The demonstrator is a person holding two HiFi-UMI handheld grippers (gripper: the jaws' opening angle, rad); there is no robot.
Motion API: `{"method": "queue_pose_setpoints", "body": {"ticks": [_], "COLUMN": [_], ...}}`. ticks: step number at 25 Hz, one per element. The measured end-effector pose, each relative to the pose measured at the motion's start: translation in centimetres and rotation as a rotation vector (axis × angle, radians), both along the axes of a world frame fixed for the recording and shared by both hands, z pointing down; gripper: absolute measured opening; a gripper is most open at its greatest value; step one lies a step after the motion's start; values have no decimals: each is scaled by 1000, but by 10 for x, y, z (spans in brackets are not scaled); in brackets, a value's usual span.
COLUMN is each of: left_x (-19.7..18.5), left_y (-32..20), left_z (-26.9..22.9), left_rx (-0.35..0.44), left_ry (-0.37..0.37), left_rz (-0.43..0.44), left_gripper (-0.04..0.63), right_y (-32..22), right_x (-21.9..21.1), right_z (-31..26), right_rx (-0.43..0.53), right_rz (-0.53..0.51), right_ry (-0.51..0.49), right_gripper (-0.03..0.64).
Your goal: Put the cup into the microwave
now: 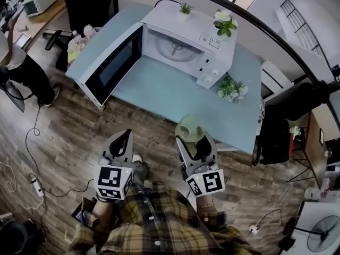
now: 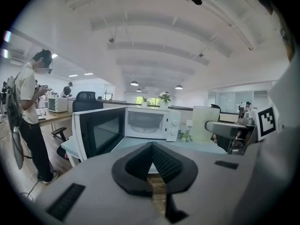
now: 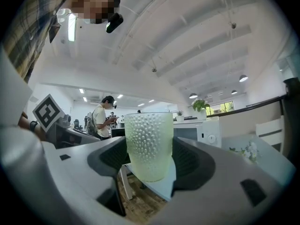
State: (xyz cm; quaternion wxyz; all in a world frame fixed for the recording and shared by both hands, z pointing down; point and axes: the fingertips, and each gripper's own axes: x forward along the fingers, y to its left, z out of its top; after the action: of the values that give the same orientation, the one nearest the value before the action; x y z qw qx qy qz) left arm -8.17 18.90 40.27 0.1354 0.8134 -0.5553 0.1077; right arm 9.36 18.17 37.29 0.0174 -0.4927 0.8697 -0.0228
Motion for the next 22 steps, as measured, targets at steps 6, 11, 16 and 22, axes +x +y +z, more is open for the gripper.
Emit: {"method": "queue_pose_setpoints", "body": {"ticks": [6, 11, 16, 22], "left_x": [-23, -46, -65, -68], "left_y": [-37, -57, -69, -76], "left_z": [5, 9, 13, 26], "left_rx": [-5, -3, -13, -61], "left_ry": [0, 1, 16, 36], "left_rz": [37, 56, 58, 77], "left_gripper": [-11, -11, -11, -11], "right_y": [-35, -55, -65, -75], "right_x": [-24, -43, -61, -62], "right_z": [7, 15, 14, 19], "right_rx": [-16, -28, -32, -67], "right_rz": [29, 58, 71, 98], "right_ry": [7, 3, 13, 35], "right_gripper": [307, 307, 307, 307]}}
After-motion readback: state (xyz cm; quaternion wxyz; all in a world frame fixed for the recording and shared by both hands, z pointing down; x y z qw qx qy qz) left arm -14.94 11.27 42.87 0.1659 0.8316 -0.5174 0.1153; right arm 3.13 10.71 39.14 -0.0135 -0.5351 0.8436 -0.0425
